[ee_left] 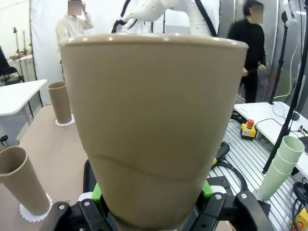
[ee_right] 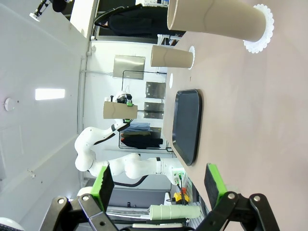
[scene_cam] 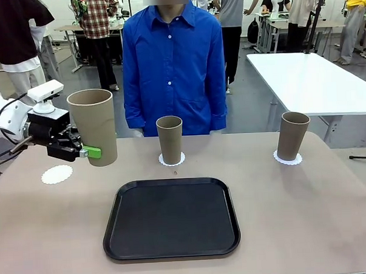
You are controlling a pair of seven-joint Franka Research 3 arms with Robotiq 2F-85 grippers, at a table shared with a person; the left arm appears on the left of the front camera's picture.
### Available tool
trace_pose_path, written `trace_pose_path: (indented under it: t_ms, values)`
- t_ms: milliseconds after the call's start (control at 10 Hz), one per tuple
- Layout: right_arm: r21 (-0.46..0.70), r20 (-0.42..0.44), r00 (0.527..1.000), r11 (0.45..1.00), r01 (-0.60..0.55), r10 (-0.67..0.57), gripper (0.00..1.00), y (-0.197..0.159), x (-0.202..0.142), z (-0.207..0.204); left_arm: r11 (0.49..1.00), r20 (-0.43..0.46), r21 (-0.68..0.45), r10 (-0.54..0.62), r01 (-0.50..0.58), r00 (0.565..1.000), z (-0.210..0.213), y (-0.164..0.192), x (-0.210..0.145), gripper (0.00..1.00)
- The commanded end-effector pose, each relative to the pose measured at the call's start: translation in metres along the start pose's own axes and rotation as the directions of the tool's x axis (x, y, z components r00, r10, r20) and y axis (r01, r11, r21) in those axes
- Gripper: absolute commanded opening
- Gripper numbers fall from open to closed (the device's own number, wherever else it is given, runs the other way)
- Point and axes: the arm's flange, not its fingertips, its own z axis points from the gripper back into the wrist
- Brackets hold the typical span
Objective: Place coasters on the table and set cups on them.
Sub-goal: Take one Reusable plastic cup from the Flat Tray and place it on a coaster set by the human.
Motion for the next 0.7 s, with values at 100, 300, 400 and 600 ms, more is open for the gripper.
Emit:
trace_pose_path:
  t_ms: [100, 300, 400, 600]
  values:
    - [-0.009, -0.005, 1.000, 1.000, 0.007, -0.007, 1.00, 0.000, 0.000, -0.001, 0.992, 0.045, 0.097, 0.077, -0.081, 0.996, 0.084, 0.031, -0.051, 0.81]
    - [-0.009, -0.005, 1.000, 1.000, 0.007, -0.007, 1.00, 0.000, 0.000, -0.001, 0.979, 0.057, 0.179, 0.093, -0.101, 0.994, 0.138, 0.031, -0.070, 0.81]
    - [-0.009, -0.005, 1.000, 1.000, 0.007, -0.007, 1.00, 0.000, 0.000, -0.001, 0.967, 0.068, 0.231, 0.095, -0.108, 0.993, 0.168, 0.028, -0.076, 0.81]
    - [-0.009, -0.005, 1.000, 1.000, 0.007, -0.007, 1.00, 0.000, 0.000, -0.001, 0.934, 0.116, 0.331, 0.101, -0.134, 0.988, 0.218, 0.021, -0.083, 0.81]
